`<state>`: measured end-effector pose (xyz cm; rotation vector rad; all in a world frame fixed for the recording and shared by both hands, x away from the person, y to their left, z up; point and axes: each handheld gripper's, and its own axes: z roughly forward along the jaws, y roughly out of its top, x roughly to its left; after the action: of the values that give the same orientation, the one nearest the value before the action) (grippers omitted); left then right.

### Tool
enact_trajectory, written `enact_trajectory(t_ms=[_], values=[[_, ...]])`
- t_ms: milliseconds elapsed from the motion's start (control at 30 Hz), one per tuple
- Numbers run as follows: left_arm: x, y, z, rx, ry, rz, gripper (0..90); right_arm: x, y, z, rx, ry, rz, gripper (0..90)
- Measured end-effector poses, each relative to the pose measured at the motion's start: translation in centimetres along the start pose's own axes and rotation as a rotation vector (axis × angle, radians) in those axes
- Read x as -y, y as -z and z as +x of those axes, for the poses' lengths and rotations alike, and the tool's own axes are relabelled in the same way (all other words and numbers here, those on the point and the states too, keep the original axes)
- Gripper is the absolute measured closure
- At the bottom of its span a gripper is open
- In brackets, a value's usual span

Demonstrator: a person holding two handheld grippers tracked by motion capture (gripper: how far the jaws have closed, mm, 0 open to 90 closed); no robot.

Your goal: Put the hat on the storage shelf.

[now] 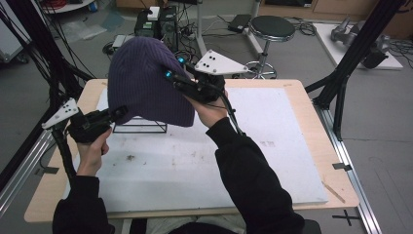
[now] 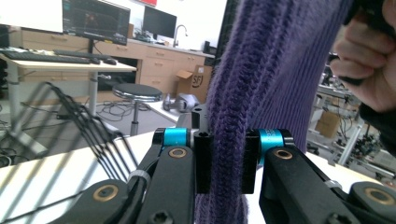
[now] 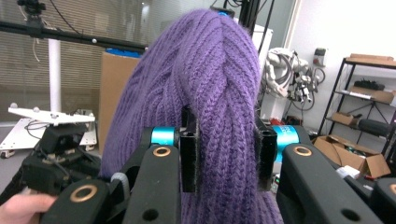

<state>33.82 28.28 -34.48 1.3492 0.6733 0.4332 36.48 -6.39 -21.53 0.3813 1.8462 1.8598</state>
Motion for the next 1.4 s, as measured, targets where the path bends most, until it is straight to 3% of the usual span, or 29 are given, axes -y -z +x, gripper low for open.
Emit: enact_trajectory(t_ms=[200,500,667,733,967,1033,1167,1233,1400], values=[[-0.6,-0.2,1.9,-0.04,0.026,0.01,81.3,0.1,-2.0,-0.4,0.029,-0.008,0.031,71.0],[-2.4,0.2,3.4,-0.096,0.045,0.003,81.3,-0.8,-4.4,-1.3,0.066,-0.011,0.067,71.0],[-3.7,0.3,3.9,-0.094,0.097,-0.043,81.2,-1.2,-5.5,-1.7,0.082,-0.027,0.066,70.7],[-4.2,0.1,4.2,-0.119,0.085,-0.034,81.2,-1.3,-5.8,-2.0,0.082,-0.056,0.059,70.7],[-5.1,-0.9,5.4,-0.196,0.089,-0.016,81.2,-0.5,-7.1,-3.0,0.126,-0.08,0.084,70.6],[-5.1,-1.2,5.4,-0.197,0.095,-0.019,81.2,-0.3,-7.3,-3.2,0.145,-0.073,0.089,70.5],[-4.8,-1.8,5.2,-0.207,0.068,0.008,81.2,-0.1,-7.4,-3.7,0.169,-0.084,0.095,70.5],[-4.6,-1.9,5.2,-0.212,0.054,0.028,81.2,0.0,-7.4,-3.8,0.168,-0.086,0.106,70.3],[-3.9,-1.5,5.4,-0.221,0.057,0.023,81.0,0.2,-7.4,-3.4,0.153,-0.071,0.12,70.0]])
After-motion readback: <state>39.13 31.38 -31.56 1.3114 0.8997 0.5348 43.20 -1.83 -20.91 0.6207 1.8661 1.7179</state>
